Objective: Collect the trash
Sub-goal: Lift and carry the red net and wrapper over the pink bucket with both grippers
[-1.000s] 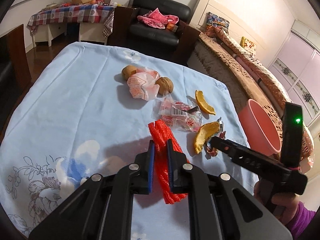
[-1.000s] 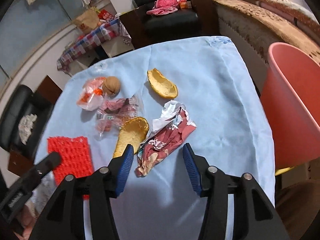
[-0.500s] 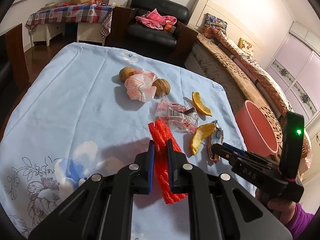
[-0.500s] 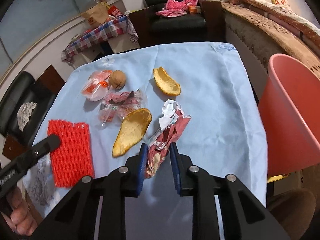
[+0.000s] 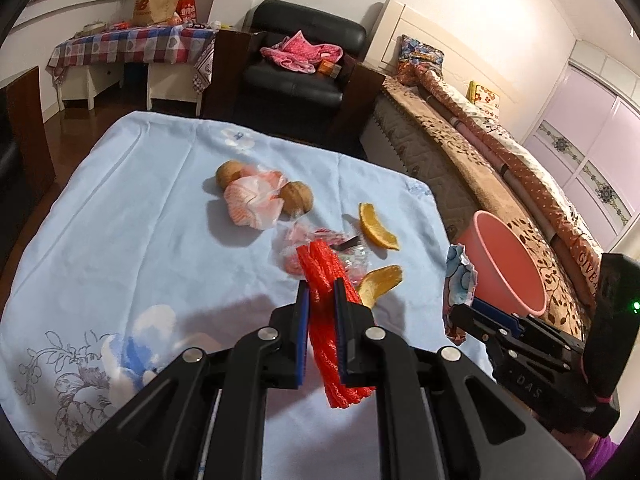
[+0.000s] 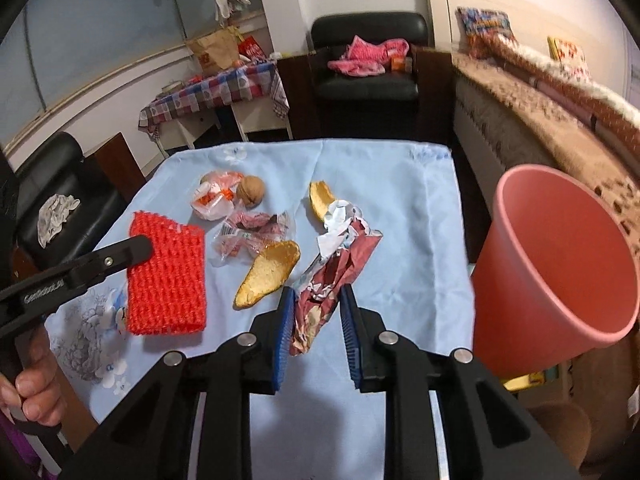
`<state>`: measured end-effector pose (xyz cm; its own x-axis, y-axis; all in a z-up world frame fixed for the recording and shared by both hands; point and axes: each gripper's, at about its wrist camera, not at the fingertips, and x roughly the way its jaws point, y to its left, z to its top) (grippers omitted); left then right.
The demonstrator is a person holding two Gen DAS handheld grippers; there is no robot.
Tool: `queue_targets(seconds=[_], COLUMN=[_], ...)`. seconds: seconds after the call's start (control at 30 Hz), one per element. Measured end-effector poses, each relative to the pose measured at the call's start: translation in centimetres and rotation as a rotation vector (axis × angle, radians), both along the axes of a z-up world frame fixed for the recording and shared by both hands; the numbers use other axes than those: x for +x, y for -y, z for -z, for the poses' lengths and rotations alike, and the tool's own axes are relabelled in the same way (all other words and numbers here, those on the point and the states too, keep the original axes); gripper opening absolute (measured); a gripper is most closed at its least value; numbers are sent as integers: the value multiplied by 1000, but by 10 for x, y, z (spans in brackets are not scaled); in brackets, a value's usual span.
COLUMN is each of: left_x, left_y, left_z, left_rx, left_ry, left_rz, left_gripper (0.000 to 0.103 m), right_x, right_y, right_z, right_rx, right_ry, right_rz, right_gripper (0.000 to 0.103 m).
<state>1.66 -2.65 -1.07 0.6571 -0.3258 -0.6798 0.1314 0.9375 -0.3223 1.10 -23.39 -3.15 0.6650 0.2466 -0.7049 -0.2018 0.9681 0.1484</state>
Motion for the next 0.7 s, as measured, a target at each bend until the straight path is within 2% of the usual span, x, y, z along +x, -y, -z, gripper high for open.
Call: queue_targets(seconds=[0.33, 0.7], left_x=[6, 15], left_y=[22, 65], left_z=[-15, -29], left_rx=[17, 40], left_ry=[34, 69], left_rz=[13, 67], left_gripper=[11, 11], right_x=[-11, -16], right_y=[12, 56], right_z=[-19, -29], right_rx=[3, 38], right_ry=[69, 100], right_rz=[5, 91], right_gripper=[23, 23])
